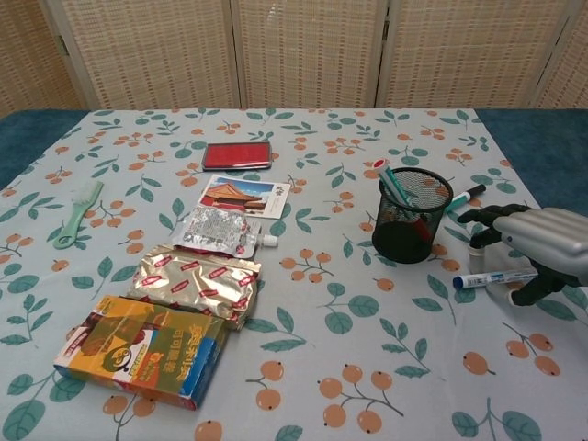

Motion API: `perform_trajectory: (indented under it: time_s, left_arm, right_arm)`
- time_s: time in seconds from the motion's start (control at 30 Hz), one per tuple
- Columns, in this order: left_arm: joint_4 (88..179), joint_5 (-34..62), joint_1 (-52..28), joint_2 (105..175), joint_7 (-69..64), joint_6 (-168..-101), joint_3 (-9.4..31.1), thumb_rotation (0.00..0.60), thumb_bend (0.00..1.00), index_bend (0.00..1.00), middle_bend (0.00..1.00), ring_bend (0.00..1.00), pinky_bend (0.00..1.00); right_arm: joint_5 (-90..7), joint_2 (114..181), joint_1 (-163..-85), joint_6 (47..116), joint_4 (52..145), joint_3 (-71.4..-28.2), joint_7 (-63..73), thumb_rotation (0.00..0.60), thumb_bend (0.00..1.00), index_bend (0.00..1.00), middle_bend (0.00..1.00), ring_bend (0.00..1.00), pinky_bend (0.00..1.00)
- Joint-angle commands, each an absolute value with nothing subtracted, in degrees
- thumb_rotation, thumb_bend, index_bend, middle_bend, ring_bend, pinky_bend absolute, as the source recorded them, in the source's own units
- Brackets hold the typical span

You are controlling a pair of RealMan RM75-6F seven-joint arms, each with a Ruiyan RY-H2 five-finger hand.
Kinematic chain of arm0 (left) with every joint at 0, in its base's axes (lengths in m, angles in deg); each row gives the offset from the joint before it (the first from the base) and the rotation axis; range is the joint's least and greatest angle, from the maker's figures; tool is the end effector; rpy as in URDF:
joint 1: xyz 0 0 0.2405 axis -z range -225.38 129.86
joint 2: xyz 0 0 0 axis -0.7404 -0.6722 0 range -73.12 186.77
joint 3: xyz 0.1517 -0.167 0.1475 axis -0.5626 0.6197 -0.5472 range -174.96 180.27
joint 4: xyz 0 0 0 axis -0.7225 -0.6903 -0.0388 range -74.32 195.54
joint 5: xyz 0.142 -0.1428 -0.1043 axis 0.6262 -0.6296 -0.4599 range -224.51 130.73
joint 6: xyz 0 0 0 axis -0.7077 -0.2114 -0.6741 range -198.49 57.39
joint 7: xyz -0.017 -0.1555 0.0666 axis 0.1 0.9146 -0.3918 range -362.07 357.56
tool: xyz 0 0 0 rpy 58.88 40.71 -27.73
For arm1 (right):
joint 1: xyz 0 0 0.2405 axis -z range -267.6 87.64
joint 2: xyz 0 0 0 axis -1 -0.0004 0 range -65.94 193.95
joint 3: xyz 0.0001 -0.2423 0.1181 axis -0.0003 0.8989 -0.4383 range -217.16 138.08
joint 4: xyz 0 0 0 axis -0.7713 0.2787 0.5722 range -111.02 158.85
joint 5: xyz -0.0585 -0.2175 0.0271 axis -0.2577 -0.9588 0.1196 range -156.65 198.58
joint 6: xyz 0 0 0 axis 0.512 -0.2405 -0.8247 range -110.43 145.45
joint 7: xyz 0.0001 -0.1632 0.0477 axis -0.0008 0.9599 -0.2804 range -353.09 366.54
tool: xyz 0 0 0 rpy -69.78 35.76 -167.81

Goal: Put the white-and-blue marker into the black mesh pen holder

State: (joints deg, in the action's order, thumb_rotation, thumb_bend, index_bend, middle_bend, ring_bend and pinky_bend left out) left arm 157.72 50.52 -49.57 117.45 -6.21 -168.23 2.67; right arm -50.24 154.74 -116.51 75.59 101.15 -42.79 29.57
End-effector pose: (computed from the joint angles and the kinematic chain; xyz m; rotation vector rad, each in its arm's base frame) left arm -0.2972 0.1579 0.1757 -1.3956 -0.7413 -1.0002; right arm -0.2725 -0.3075 -0.0548 1.8340 -0.9312 0.6402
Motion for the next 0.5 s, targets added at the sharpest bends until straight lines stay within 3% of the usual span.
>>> perform_trajectory:
  time_s: [0.03,0.27,0.5]
  left_arm:
    - [157.6,50.7,-49.6,117.5,-6.1,-168.4,2.7,0.600,0.40,0.07,0.16,0.04,0.26]
    - [157.5,50.9,-49.9,117.4,-5.9,-169.2,2.8,0.600,0.40,0.07,0.16,0.04,0.26]
    - [157.5,50.6,-50.2,117.5,-6.2,-169.6,3.0,0.600,0.40,0.07,0.16,0.04,0.26]
  right_arm:
    - [-50.2,155.3,-116.3,76.2,100.6,-42.8,29.9,0.600,0.45,0.51,0.08,0.00,0.00]
    - [-52.0,154.5,-115.2,79.5,102.4,-42.9,28.7,0.600,0.50,0.55,0.10,0.00,0.00]
    - [-58.5,143.0,-110.7,89.8,115.2,-42.7,21.9,0.600,0.50,0.55,0.11,0.00,0.00]
